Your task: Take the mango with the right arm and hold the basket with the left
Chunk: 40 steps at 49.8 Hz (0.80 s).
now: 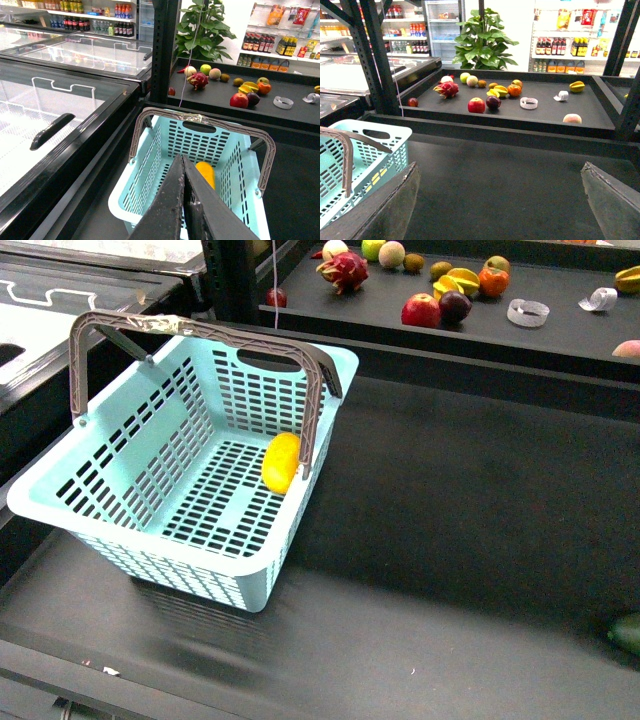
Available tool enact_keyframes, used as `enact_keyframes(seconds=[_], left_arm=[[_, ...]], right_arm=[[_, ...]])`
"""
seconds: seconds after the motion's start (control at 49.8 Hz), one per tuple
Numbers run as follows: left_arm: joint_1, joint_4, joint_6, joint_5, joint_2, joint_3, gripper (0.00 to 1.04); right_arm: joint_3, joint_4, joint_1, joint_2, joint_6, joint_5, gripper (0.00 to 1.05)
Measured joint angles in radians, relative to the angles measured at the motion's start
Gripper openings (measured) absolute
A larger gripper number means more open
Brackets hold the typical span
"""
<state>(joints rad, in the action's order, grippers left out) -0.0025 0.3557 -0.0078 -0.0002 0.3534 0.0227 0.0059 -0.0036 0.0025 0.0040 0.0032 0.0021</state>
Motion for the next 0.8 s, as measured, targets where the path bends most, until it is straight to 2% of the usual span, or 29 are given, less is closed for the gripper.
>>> enact_keyframes(seconds=[0.542, 0.643, 0.804], left_arm=[[0.0, -0.177, 0.0, 0.0, -0.179, 0.0, 0.02], [0.0, -0.34, 0.0, 0.0, -0.313, 0.0, 0.02], [0.0, -0.352, 0.0, 0.0, -0.348, 0.0, 0.02]], right_arm=[[0.0, 0.0, 0.0, 0.0, 0.0, 0.0, 0.96], [0.0, 0.0, 0.0, 0.0, 0.0, 0.0, 0.96], [0.0, 0.0, 0.0, 0.0, 0.0, 0.0, 0.96]])
